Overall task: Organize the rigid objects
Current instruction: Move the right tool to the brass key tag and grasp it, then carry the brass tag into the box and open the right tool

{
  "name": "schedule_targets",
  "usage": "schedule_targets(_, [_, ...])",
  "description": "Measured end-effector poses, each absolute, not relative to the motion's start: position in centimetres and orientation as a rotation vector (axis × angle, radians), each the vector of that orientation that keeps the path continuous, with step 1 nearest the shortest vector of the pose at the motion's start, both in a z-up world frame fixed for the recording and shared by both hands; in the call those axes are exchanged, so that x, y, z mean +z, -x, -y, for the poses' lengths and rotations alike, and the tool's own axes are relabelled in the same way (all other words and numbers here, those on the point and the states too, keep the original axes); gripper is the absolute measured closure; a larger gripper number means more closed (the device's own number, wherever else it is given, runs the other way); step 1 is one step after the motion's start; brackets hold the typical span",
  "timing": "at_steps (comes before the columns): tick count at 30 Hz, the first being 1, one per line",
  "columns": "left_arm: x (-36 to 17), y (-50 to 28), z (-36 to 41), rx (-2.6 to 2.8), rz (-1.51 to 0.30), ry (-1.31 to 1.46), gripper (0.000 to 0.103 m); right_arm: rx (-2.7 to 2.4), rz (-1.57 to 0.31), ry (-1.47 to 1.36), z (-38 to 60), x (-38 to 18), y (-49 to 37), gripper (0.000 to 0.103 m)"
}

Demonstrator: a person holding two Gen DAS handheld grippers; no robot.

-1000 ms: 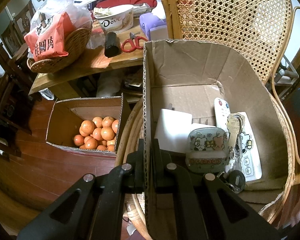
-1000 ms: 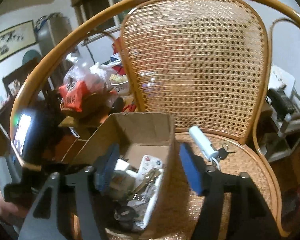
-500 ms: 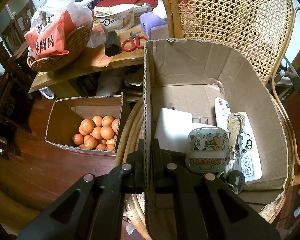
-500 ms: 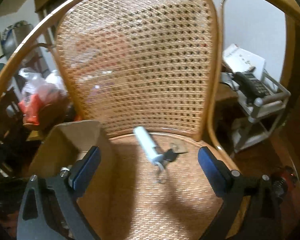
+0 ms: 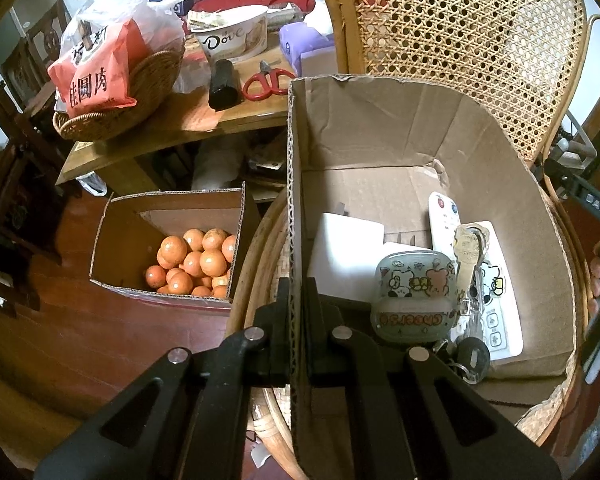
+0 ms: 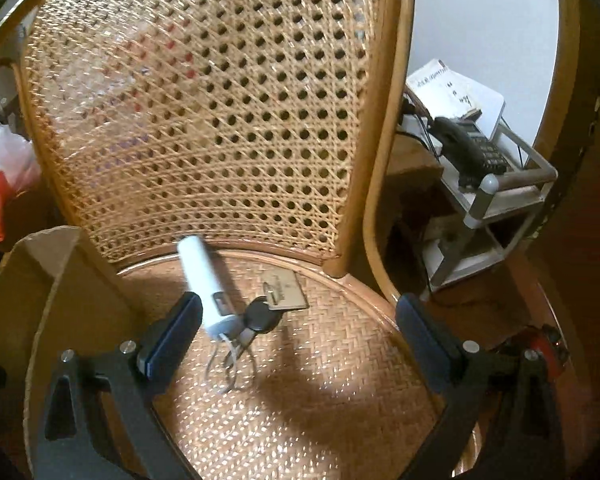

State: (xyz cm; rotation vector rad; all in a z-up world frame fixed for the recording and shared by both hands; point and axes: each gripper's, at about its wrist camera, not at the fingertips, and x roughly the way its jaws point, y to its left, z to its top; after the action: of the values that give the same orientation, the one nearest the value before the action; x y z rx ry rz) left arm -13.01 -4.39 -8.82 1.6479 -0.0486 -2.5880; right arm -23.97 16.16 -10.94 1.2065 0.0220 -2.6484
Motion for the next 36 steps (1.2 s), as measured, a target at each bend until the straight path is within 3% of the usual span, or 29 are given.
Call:
schedule_targets(3, [-8.7,13.1,4.3,-2.589,0.049,-1.643,0.099,-2.649,-0.008,-1.233,-16.2,-11.9,25.2,0.002])
schedule_targets(10, [-8.7,13.2,4.2,-2.59,0.057,-1.646,0.099,-2.626,0.003,-1.293,-15.7,-14.0,27.5,0.034])
schedule_targets(20, [-8.9,13.2,4.3,-2.59,0.07,-1.651,0.099,-2.595,-0.01,-1.349,-15.0,-15.9,28.8,0.04])
schedule_targets(23, [-8.9,13.2,4.3,-2.591,0.073,-1.65,0.098,-2.566,-0.02,-1.35,-14.7,-16.2,29.0,0.057])
schedule_targets(24, [-8.9,13.2,4.4,-2.591,0.071,-1.651,0.098,-2.549,-0.007,-1.345,-14.5,-16.2,28.9,0.069])
schedule_targets(25, [-8.9,13.2,4.4,-2.591,0.069,-1.651,0.098,-2.53,-0.005,-1.342,-14.2,-16.2,28.8,0.072])
schedule_targets(30, [-8.9,13.2,4.4,-2.592,0.067,-1.653,0.098,-2.541,-0.089,-1.343,-13.5,-15.5,27.9,0.073])
schedule_targets(36, [-8.9,13.2,4.4,-2.589,0.07,-1.649,0.098,-2.571,0.007,-1.31,-15.2,-13.8,27.0,0.073])
